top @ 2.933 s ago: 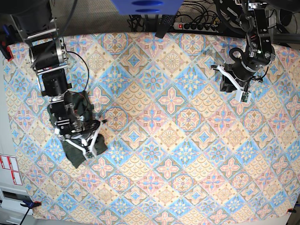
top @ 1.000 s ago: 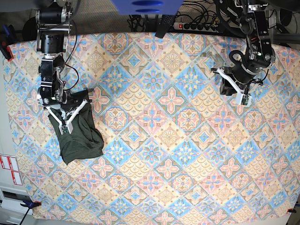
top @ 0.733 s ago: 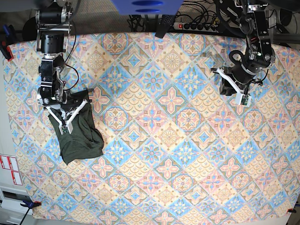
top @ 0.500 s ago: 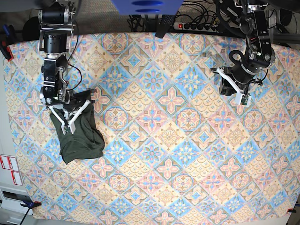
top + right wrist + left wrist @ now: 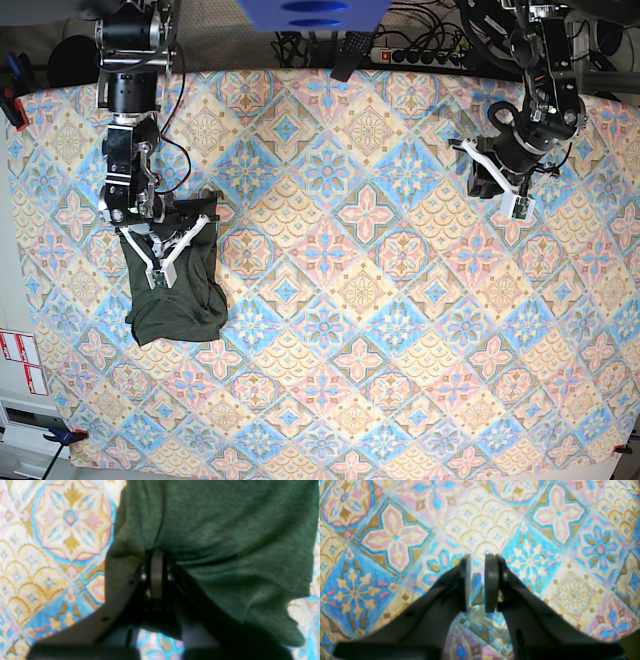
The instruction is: Fold the T-shirt properly
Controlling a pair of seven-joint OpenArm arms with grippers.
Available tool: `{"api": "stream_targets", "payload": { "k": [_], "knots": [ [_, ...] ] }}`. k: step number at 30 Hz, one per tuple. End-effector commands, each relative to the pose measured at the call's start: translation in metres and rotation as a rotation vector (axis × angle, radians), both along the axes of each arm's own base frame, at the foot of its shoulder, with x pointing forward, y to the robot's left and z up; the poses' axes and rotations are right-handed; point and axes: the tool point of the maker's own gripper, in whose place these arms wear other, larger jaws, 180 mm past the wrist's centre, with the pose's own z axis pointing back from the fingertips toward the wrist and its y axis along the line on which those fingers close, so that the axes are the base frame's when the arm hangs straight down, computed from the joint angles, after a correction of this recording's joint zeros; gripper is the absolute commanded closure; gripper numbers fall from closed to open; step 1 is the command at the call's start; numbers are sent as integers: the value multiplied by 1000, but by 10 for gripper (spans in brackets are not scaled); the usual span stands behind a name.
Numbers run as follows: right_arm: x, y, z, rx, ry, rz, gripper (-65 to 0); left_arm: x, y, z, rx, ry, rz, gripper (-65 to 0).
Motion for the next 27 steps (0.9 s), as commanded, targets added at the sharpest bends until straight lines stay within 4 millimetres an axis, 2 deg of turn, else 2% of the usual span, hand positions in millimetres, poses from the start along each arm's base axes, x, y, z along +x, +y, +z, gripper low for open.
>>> {"api": "stream_targets", "payload": {
  "k": [1,4,5,7,11,15,18,20,23,27],
  "knots": [
    [20,0,25,2,-89,8,0,8,1,12,0,-48,-5,-85],
    [35,1,61,-17,-196,24,0,10,0,17,3,-62,-10,-85],
    [36,1,67,-23,-208,29,0,10,-1,18,4,-65,-11,-85],
    [20,-4,67,-40,-185,23,0,11,-1,21,7,-75,-13,-85],
    [-1,-14,81,-66,-215,0,0,1,-5,27,16,-78,-28,-85],
    [-31,-22,89,-95,-228,-11,0,-13,-7,30,28,-72,-44,-84],
    [-58,-29,90,-120,-212,-21,0,-23,-4,29,38,-54,-41,-84],
    [-75,-35,88,-134,-192,-31,0,-30,10,31,58,-50,-4,-74],
    [-111,-42,73,-150,-116,-42,0,-37,32,34,91,-45,55,-5],
    [-157,-52,52,-166,-4,-57,0,-62,53,29,125,4,104,0]
  ]
}}
